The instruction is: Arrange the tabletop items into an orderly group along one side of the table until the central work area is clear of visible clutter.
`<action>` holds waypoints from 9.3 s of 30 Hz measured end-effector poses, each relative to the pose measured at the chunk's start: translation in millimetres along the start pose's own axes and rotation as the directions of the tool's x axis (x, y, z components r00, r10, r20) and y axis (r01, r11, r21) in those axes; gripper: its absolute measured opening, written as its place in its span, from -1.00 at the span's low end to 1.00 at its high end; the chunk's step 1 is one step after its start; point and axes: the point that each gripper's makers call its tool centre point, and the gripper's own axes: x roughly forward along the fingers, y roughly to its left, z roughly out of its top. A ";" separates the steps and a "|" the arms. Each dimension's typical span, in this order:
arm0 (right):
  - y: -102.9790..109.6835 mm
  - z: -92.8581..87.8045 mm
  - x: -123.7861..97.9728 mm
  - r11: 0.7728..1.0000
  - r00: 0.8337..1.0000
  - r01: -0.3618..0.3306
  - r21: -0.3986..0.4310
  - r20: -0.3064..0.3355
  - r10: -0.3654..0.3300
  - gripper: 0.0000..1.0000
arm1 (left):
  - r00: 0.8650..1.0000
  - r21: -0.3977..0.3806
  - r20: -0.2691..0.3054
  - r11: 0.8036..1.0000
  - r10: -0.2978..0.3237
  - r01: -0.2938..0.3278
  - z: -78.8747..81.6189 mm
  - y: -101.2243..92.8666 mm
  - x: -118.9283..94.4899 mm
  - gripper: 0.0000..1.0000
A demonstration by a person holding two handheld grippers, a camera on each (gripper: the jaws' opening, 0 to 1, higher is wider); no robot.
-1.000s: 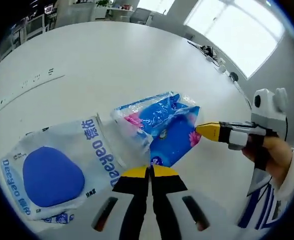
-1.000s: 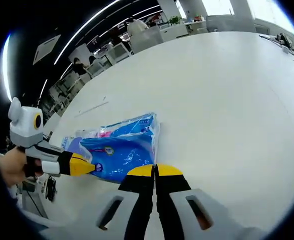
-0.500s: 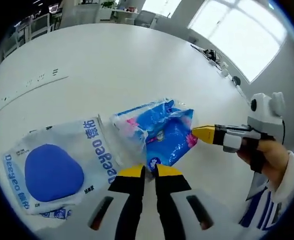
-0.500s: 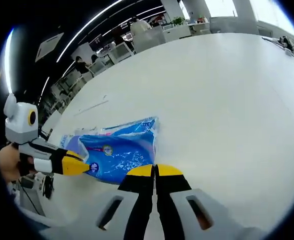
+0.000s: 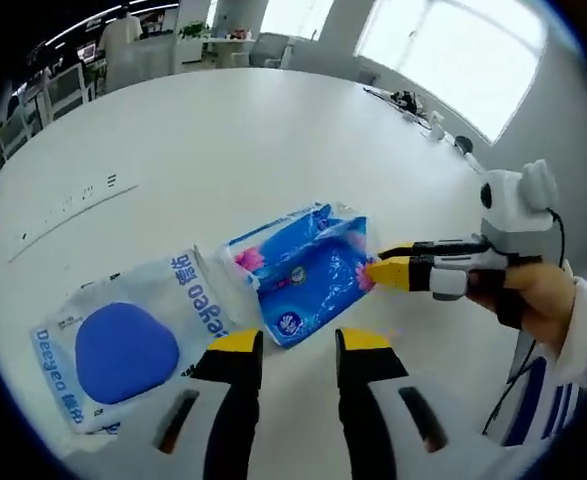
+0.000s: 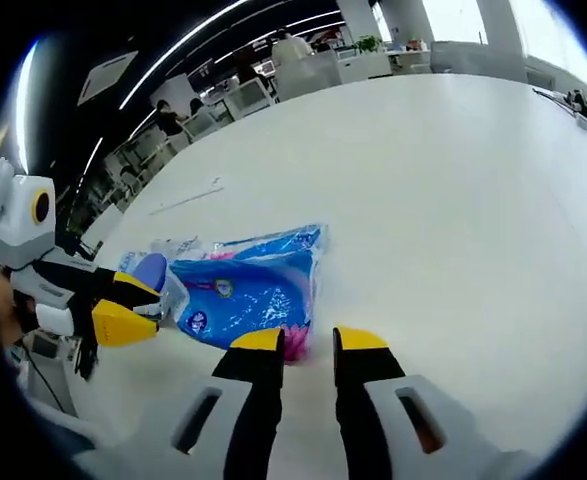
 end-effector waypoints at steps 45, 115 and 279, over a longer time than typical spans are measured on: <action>61.8 -41.8 -91.1 0.999 0.999 -0.029 -0.026 0.021 0.029 0.40 | 0.989 -0.137 0.138 0.990 0.050 -0.031 -64.6 23.4 -109.2 0.45; 103.2 -98.9 -92.1 0.988 0.997 -0.076 0.132 -0.004 0.078 0.29 | 0.973 -0.338 0.098 0.927 0.207 -0.163 -211.4 119.7 -179.3 0.38; 104.2 -39.7 -101.2 0.712 0.903 -0.428 0.557 0.284 0.321 -0.78 | 0.899 -0.078 0.145 0.900 -0.414 0.428 -71.9 -65.1 -92.1 -0.91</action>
